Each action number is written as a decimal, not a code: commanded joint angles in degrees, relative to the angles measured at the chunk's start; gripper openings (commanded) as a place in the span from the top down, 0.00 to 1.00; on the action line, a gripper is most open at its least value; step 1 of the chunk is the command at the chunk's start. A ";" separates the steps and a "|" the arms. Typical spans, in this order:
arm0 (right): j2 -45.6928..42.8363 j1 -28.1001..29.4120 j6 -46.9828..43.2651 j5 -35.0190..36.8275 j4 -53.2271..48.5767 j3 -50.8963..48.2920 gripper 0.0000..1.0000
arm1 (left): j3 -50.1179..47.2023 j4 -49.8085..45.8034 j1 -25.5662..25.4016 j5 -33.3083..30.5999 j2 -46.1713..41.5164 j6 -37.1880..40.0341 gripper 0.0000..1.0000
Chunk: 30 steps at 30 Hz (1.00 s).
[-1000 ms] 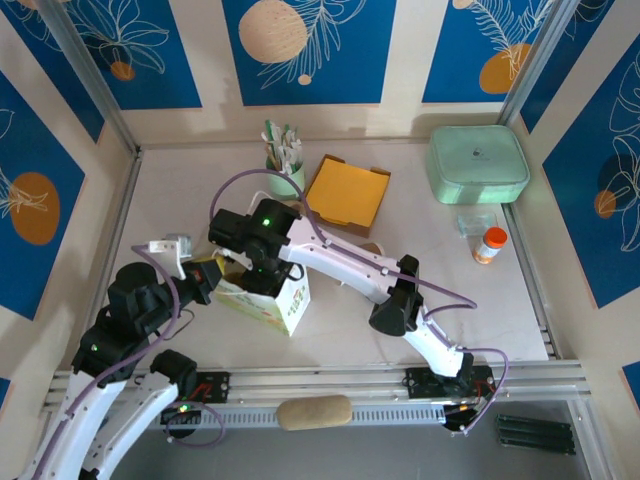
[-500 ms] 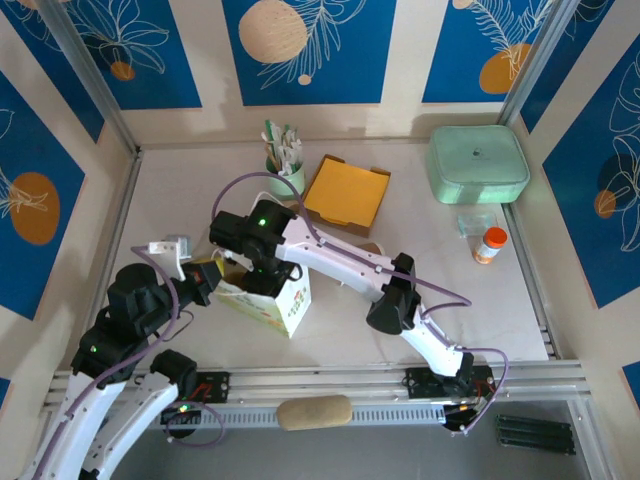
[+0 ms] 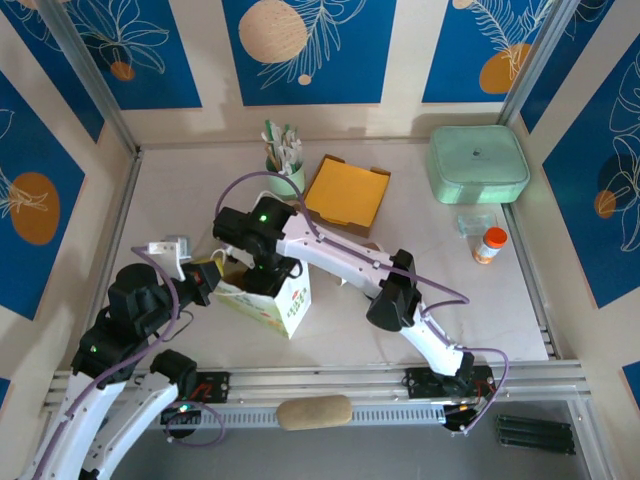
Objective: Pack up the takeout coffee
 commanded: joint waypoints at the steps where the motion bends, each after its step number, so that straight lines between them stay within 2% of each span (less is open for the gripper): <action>1: 0.50 -0.20 -1.26 -1.84 -0.25 -1.07 0.52 | 1.01 -2.22 0.19 -1.53 -0.63 -0.36 1.00; 16: 1.13 -0.20 -3.47 0.10 -0.93 1.60 0.52 | 2.51 -3.04 0.19 -2.41 1.95 0.07 1.00; 30: 2.67 -1.03 -3.71 -2.27 -0.62 4.60 0.51 | 2.24 -2.29 0.19 -2.35 2.44 -0.17 1.00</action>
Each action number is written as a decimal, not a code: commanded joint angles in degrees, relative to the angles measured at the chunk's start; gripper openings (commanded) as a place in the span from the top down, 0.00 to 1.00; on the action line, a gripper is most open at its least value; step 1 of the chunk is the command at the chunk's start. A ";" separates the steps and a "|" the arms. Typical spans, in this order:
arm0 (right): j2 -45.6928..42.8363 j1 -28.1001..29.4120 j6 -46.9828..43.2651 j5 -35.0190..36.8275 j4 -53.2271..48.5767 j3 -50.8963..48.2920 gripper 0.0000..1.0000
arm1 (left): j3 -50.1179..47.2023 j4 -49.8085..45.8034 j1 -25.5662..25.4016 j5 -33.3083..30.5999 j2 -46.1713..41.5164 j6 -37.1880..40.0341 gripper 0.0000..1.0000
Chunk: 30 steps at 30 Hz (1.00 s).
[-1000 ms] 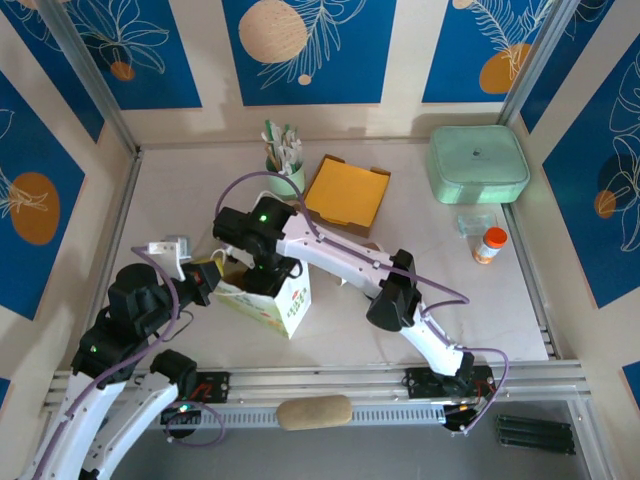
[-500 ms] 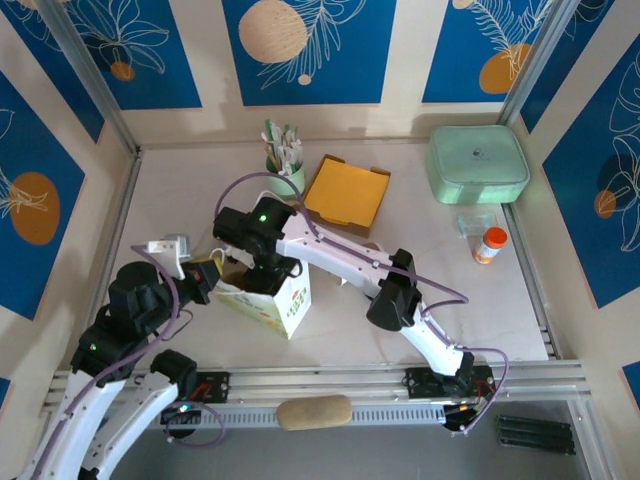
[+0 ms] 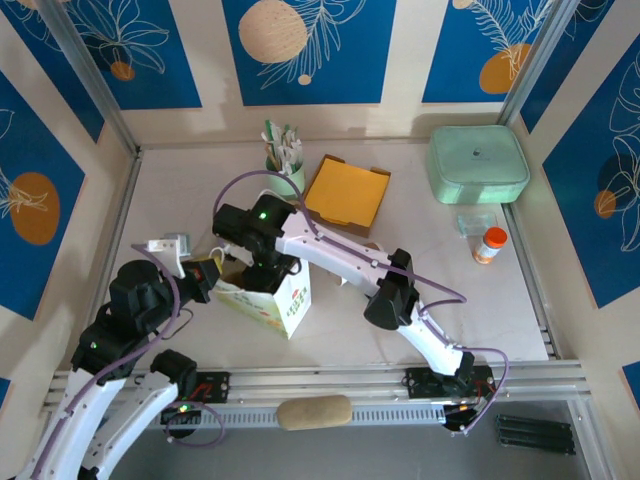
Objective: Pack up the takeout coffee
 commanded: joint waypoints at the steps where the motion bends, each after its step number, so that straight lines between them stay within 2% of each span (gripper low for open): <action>1: 1.49 -0.48 -0.34 -2.32 -0.97 2.81 0.52 | 1.06 -1.17 0.19 -0.46 0.82 -0.19 1.00; 4: 2.60 -1.08 0.46 -3.66 -1.00 4.11 0.52 | 0.96 -0.90 0.19 -0.10 1.14 -0.20 1.00; 9: 2.85 -2.12 1.26 -4.55 1.07 0.83 0.52 | 0.78 -0.20 0.17 0.25 1.45 -0.11 1.00; 22: 0.02 -1.13 0.62 -2.23 5.90 -7.85 0.52 | 0.69 -0.53 0.19 0.08 1.44 0.04 1.00; 30: -0.33 -0.57 0.39 -1.85 5.94 -7.55 0.52 | 0.60 -0.80 0.19 -0.18 1.35 -0.04 1.00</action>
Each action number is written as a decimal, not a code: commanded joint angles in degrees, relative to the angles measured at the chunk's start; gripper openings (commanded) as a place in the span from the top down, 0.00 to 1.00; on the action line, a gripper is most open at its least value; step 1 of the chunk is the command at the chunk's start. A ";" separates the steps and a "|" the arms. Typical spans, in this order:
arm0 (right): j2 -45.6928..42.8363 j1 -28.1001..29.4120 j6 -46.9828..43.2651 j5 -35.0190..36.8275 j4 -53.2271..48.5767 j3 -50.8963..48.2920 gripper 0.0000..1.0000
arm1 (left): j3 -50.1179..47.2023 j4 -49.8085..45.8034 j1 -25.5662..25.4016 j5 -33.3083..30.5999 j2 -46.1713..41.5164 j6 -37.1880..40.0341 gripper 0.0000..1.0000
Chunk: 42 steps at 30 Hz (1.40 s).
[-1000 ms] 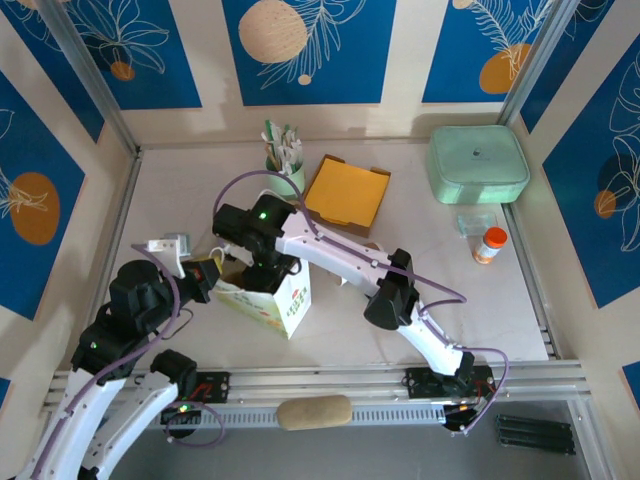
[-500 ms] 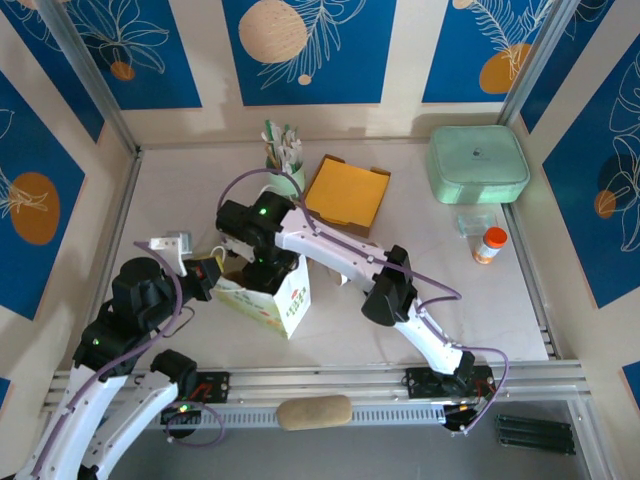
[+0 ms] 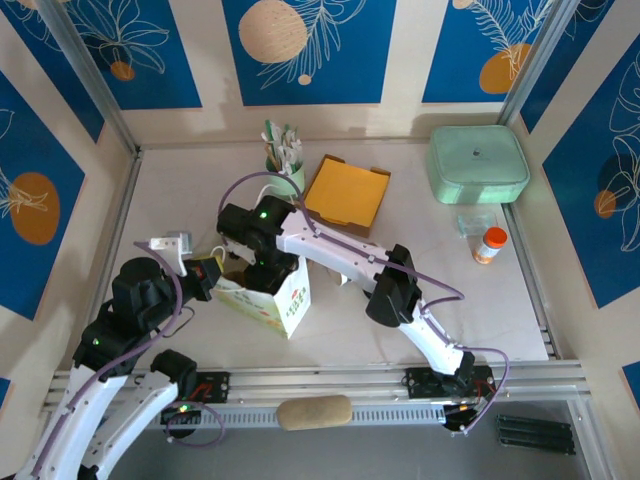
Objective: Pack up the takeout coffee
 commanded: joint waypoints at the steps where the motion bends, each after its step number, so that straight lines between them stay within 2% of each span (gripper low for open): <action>1: 0.46 1.03 -0.33 -0.89 0.64 -0.84 0.52 | 0.64 -1.30 0.19 -0.20 0.30 -0.03 1.00; 11: 1.38 1.72 -0.77 -0.60 -0.73 0.67 0.52 | 0.26 -1.11 0.19 -0.03 0.63 0.22 1.00; 33: 2.28 1.83 -2.27 -6.03 -2.24 3.16 0.52 | 0.60 -1.20 0.19 -0.03 1.06 0.15 1.00; 42: 2.67 1.39 -2.09 -6.14 -2.15 2.36 0.52 | 0.51 -1.19 0.19 0.06 1.03 0.20 1.00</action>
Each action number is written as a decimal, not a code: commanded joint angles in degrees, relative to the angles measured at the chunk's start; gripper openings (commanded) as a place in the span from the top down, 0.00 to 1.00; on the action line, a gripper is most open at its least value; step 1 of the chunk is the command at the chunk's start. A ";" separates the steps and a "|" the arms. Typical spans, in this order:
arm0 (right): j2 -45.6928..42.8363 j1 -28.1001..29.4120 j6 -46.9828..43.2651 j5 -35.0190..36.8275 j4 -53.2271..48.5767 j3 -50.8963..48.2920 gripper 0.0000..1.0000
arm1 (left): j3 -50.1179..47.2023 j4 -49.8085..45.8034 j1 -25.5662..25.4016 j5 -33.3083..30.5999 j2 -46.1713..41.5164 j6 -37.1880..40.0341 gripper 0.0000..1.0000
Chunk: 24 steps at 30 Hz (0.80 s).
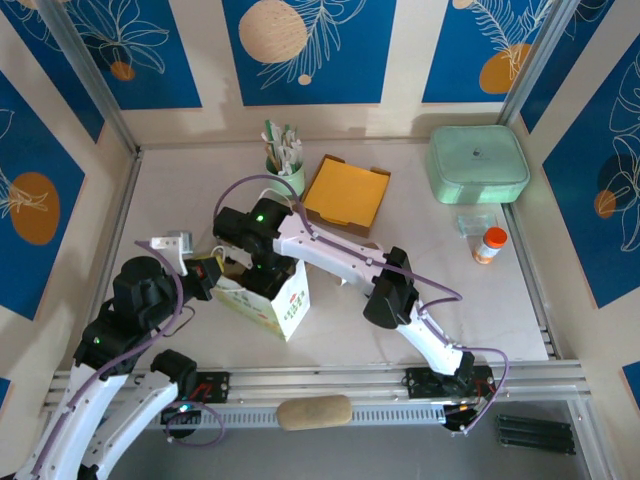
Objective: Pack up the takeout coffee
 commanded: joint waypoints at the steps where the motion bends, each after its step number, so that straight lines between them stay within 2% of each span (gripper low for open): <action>1: 1.79 0.20 -0.89 -4.64 -0.49 -0.16 0.52 | 0.51 -1.11 0.19 0.08 0.63 0.12 1.00; 24: 3.52 -0.71 -0.45 -4.96 1.23 -3.28 0.51 | 0.83 -0.79 0.19 0.17 1.03 0.13 1.00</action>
